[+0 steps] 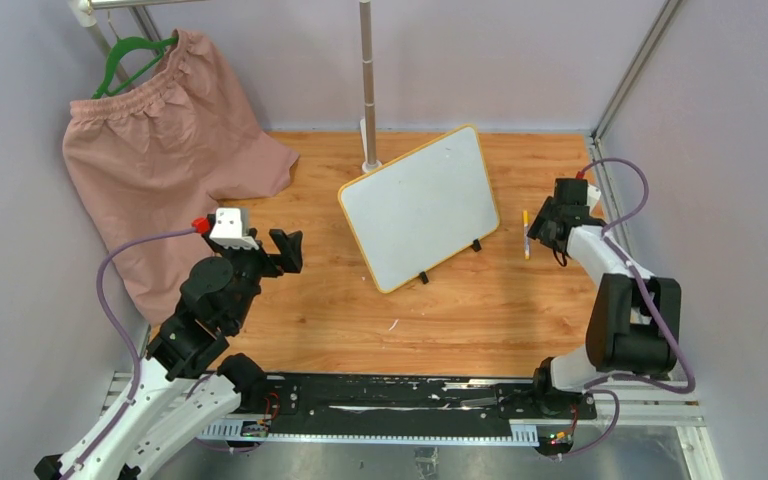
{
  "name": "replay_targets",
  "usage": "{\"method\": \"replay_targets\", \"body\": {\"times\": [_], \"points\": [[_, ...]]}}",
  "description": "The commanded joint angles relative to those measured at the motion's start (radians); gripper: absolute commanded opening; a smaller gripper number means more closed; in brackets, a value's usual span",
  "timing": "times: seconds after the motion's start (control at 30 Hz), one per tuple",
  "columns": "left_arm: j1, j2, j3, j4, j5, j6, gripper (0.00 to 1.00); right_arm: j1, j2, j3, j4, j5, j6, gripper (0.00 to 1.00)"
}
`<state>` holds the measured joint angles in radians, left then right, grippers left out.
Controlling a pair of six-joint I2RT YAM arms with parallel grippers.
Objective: Write a sentence on the whiteboard
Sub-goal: Open the whiteboard marker at the center of the board.
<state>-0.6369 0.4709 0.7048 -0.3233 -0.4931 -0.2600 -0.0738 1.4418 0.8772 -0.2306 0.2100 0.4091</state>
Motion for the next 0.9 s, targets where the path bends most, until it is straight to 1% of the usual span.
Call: {"method": "replay_targets", "body": {"times": [0.0,0.1,0.17,0.3,0.53,0.87], "points": [[-0.009,-0.007,-0.010,0.030,-0.003,0.021,1.00,-0.010,0.098,0.094,0.026,-0.043,-0.053,0.64],[-0.010,-0.004,-0.011,0.028,-0.008,0.024,1.00,-0.011,0.159,0.133,0.014,-0.060,-0.073,0.58],[-0.011,-0.002,-0.012,0.028,-0.011,0.027,1.00,-0.011,0.188,0.149,0.016,-0.081,-0.080,0.56],[-0.011,0.006,-0.013,0.028,-0.014,0.029,1.00,-0.008,0.241,0.186,0.018,-0.128,-0.085,0.56],[-0.010,0.015,-0.013,0.026,-0.016,0.033,1.00,-0.006,0.301,0.229,-0.001,-0.154,-0.082,0.58],[-0.011,0.014,-0.013,0.024,-0.022,0.035,1.00,0.007,0.366,0.251,-0.025,-0.159,-0.090,0.52]]}}
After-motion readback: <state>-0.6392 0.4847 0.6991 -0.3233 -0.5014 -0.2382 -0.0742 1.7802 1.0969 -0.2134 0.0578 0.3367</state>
